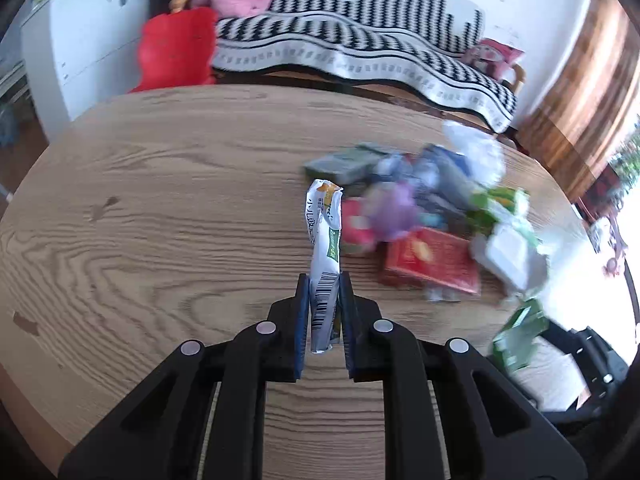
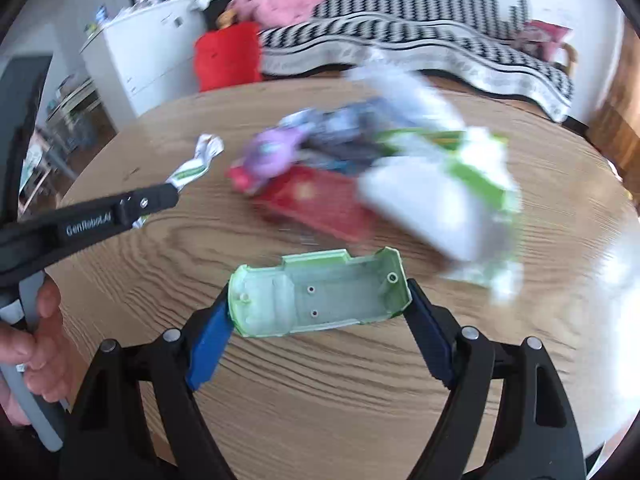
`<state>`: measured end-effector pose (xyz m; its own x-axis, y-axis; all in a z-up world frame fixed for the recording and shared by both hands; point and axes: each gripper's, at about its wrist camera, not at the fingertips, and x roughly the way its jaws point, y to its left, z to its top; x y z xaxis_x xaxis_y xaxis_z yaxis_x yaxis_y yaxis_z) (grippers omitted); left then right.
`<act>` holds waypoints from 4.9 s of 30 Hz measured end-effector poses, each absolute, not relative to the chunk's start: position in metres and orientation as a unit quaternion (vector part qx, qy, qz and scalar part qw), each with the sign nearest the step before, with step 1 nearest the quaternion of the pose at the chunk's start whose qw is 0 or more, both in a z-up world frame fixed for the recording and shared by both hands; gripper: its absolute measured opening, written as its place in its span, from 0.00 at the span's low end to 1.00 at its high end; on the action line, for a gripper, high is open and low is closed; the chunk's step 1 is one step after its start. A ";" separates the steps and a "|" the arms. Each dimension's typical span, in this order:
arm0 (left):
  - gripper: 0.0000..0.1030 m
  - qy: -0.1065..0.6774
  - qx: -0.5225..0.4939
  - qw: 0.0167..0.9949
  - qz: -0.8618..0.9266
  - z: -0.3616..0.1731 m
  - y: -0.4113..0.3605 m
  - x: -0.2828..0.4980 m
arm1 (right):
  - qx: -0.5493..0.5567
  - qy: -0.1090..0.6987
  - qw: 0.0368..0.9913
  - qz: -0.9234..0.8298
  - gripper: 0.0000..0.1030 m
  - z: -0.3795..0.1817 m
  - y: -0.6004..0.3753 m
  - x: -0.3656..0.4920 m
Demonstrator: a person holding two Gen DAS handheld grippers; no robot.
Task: Collect trash
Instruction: 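Grasp the white-green wrapper with the left gripper while the right grasps the green car shell, then carry wrapper and car shell over the bin and open both grippers, then return both grippers to the table pile, then grasp the pink-purple toy with the left gripper while the right grasps the green-white package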
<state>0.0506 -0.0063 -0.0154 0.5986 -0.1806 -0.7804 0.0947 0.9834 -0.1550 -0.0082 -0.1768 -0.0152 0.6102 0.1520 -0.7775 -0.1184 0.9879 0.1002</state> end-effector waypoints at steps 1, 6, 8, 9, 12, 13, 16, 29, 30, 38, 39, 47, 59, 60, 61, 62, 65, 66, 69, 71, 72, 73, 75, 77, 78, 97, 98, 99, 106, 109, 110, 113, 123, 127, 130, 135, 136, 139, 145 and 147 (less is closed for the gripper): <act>0.14 0.437 -0.044 0.894 -0.083 -0.013 -0.015 0.048 | 0.024 0.432 0.899 0.066 0.77 -0.013 -0.191 -0.013; 0.14 0.421 -0.021 0.898 -0.127 -0.001 -0.077 0.036 | 0.051 0.417 0.908 -0.002 0.77 0.001 -0.283 -0.055; 0.14 0.416 -0.017 0.898 -0.145 0.002 -0.100 0.031 | 0.065 0.413 0.908 -0.029 0.77 0.002 -0.320 -0.077; 0.14 0.412 -0.014 0.898 -0.157 0.005 -0.117 0.026 | 0.072 0.412 0.907 -0.045 0.77 0.003 -0.342 -0.088; 0.14 0.398 0.000 0.897 -0.191 0.011 -0.165 0.010 | 0.090 0.409 0.904 -0.088 0.77 0.003 -0.399 -0.120; 0.14 0.394 0.005 0.896 -0.206 0.011 -0.182 0.004 | 0.096 0.408 0.902 -0.100 0.77 0.003 -0.414 -0.131; 0.14 0.382 0.028 0.889 -0.250 0.009 -0.237 -0.019 | 0.116 0.406 0.896 -0.138 0.77 0.002 -0.461 -0.166; 0.14 0.407 0.119 0.792 -0.438 -0.046 -0.449 -0.140 | 0.205 0.414 0.847 -0.261 0.77 -0.035 -0.603 -0.296; 0.14 0.415 0.127 0.781 -0.449 -0.056 -0.464 -0.148 | 0.213 0.415 0.843 -0.268 0.77 -0.040 -0.612 -0.305; 0.14 0.466 0.173 0.722 -0.482 -0.119 -0.524 -0.175 | 0.253 0.435 0.811 -0.298 0.77 -0.071 -0.651 -0.351; 0.14 0.471 0.174 0.717 -0.483 -0.124 -0.527 -0.173 | 0.255 0.437 0.810 -0.298 0.77 -0.072 -0.652 -0.348; 0.14 0.493 0.185 0.693 -0.493 -0.148 -0.543 -0.179 | 0.259 0.446 0.805 -0.292 0.77 -0.078 -0.655 -0.343; 0.75 0.477 0.190 0.706 -0.489 -0.140 -0.543 -0.182 | 0.266 0.450 0.800 -0.293 0.77 -0.083 -0.660 -0.337; 0.75 0.476 0.191 0.706 -0.488 -0.139 -0.542 -0.182 | 0.266 0.451 0.800 -0.292 0.77 -0.084 -0.660 -0.336; 0.75 0.475 0.191 0.707 -0.488 -0.137 -0.539 -0.181 | 0.266 0.452 0.800 -0.291 0.77 -0.084 -0.659 -0.334; 0.75 0.473 0.192 0.709 -0.487 -0.136 -0.538 -0.180 | 0.266 0.453 0.800 -0.291 0.77 -0.084 -0.659 -0.333; 0.77 0.469 0.190 0.714 -0.484 -0.129 -0.532 -0.177 | 0.265 0.457 0.795 -0.296 0.79 -0.084 -0.658 -0.330; 0.78 0.468 0.188 0.716 -0.483 -0.127 -0.529 -0.175 | 0.267 0.457 0.795 -0.296 0.84 -0.083 -0.658 -0.328; 0.81 0.465 0.184 0.719 -0.482 -0.120 -0.522 -0.172 | 0.268 0.451 0.796 -0.302 0.87 -0.078 -0.656 -0.325; 0.82 0.461 0.180 0.723 -0.483 -0.113 -0.515 -0.169 | 0.268 0.448 0.797 -0.304 0.88 -0.074 -0.654 -0.322; 0.82 0.459 0.178 0.724 -0.483 -0.110 -0.511 -0.167 | 0.265 0.446 0.799 -0.304 0.88 -0.070 -0.650 -0.318; 0.83 0.456 0.176 0.726 -0.484 -0.106 -0.506 -0.165 | 0.263 0.444 0.801 -0.304 0.88 -0.068 -0.647 -0.316; 0.85 0.447 0.170 0.733 -0.483 -0.094 -0.492 -0.158 | 0.257 0.438 0.807 -0.301 0.88 -0.059 -0.637 -0.305; 0.89 0.433 0.160 0.747 -0.478 -0.079 -0.475 -0.151 | 0.249 0.432 0.815 -0.294 0.89 -0.050 -0.625 -0.292; 0.90 0.425 0.151 0.756 -0.474 -0.070 -0.461 -0.145 | 0.238 0.428 0.822 -0.289 0.90 -0.043 -0.614 -0.281; 0.93 0.365 0.022 0.922 -0.128 -0.003 -0.108 0.041 | 0.130 0.434 0.889 -0.070 0.91 -0.002 -0.354 -0.068; 0.93 0.367 0.017 0.924 -0.108 -0.005 -0.093 0.050 | 0.126 0.434 0.890 -0.065 0.91 -0.003 -0.345 -0.062; 0.93 0.372 0.010 0.924 -0.088 -0.009 -0.075 0.060 | 0.121 0.434 0.891 -0.059 0.91 -0.004 -0.334 -0.055; 0.93 0.402 -0.041 0.912 -0.063 -0.036 -0.021 0.107 | 0.103 0.432 0.896 -0.021 0.91 -0.012 -0.282 -0.020; 0.93 0.406 -0.037 0.910 -0.069 -0.043 -0.020 0.116 | 0.089 0.430 0.899 -0.008 0.91 -0.014 -0.262 -0.005; 0.93 0.406 -0.035 0.911 -0.071 -0.044 -0.023 0.120 | 0.085 0.428 0.899 -0.005 0.91 -0.014 -0.258 0.000; 0.61 0.406 -0.056 0.907 -0.099 -0.046 -0.024 0.119 | 0.074 0.427 0.901 0.002 0.91 -0.017 -0.248 0.008; 0.50 0.395 -0.072 0.912 -0.081 -0.019 -0.011 0.104 | 0.093 0.429 0.898 0.012 0.85 -0.028 -0.248 0.035; 0.50 0.396 -0.059 0.914 -0.071 -0.019 -0.009 0.100 | 0.104 0.436 0.894 0.019 0.16 -0.030 -0.250 0.037; 0.50 0.398 -0.056 0.913 -0.071 -0.019 -0.012 0.099 | 0.104 0.420 0.901 0.030 0.17 -0.019 -0.251 0.028; 0.50 0.392 -0.050 0.915 -0.084 -0.012 -0.028 0.089 | 0.113 0.391 0.912 0.041 0.16 0.004 -0.262 0.006; 0.50 0.390 -0.047 0.915 -0.087 -0.010 -0.030 0.087 | 0.116 0.388 0.913 0.041 0.16 0.007 -0.265 0.001; 0.50 0.381 -0.034 0.919 -0.099 -0.003 -0.048 0.076 | 0.125 0.376 0.918 0.033 0.16 0.019 -0.280 -0.016; 0.50 0.373 -0.011 0.918 -0.137 0.007 -0.095 0.054 | 0.134 0.365 0.921 0.000 0.16 0.032 -0.324 -0.055; 0.50 0.372 -0.001 0.916 -0.152 0.008 -0.114 0.046 | 0.136 0.366 0.921 -0.020 0.16 0.032 -0.346 -0.071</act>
<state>0.0457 -0.1143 0.0084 0.6764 -0.2796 -0.6814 0.2775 0.9537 -0.1159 -0.0708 -0.3463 0.0324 0.7317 0.0629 -0.6787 0.1357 0.9623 0.2356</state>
